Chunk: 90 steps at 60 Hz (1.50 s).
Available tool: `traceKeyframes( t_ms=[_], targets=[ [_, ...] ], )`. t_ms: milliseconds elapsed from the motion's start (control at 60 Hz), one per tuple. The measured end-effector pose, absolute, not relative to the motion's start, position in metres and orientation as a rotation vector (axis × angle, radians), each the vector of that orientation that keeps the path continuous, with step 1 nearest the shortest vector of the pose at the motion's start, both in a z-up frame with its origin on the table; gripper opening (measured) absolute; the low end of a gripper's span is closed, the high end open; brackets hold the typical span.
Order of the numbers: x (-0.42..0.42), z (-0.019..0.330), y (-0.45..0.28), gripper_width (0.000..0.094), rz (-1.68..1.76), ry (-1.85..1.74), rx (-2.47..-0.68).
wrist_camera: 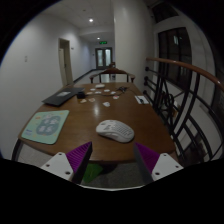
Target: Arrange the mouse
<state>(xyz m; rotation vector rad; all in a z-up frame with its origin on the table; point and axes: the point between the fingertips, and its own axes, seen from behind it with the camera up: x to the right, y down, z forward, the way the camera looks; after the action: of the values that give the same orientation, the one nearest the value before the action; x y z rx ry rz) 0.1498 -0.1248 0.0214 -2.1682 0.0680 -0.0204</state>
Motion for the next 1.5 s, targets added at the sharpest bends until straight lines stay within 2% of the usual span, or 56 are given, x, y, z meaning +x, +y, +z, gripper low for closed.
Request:
traceKeyframes(
  t_ms=[300,583,650,700,833,900,950,1100,1167,1217,1300,1500],
  targets=[
    [0.186,-0.014,-0.053,0.0842,-0.022,0.063,-2.204],
    [0.218,-0.017,0.023,0.0849,-0.075,0.054,-2.247],
    [0.221,-0.018,0.040,0.0755,-0.047,0.072,-2.258],
    [0.224,-0.019,0.042,0.0530,-0.069,0.072,-2.269],
    [0.224,-0.017,0.049,0.0434,-0.045,0.123,-2.213],
    [0.219,-0.010,0.038,0.0396,0.075,0.290,-2.229],
    [0.213,0.019,0.036,0.0374,0.106,0.334,-2.171],
    [0.113,0.157,0.033,0.0373,0.074,0.159,-1.938],
    [0.045,0.193,0.024,0.0372,0.102,0.110,-1.902],
    [-0.005,0.207,0.021,0.0375,0.117,0.059,-1.877],
    [-0.074,0.192,0.028,0.0376,0.107,-0.017,-1.892],
    [-0.159,0.050,0.014,0.0373,0.073,-0.139,-2.124]
  ],
)
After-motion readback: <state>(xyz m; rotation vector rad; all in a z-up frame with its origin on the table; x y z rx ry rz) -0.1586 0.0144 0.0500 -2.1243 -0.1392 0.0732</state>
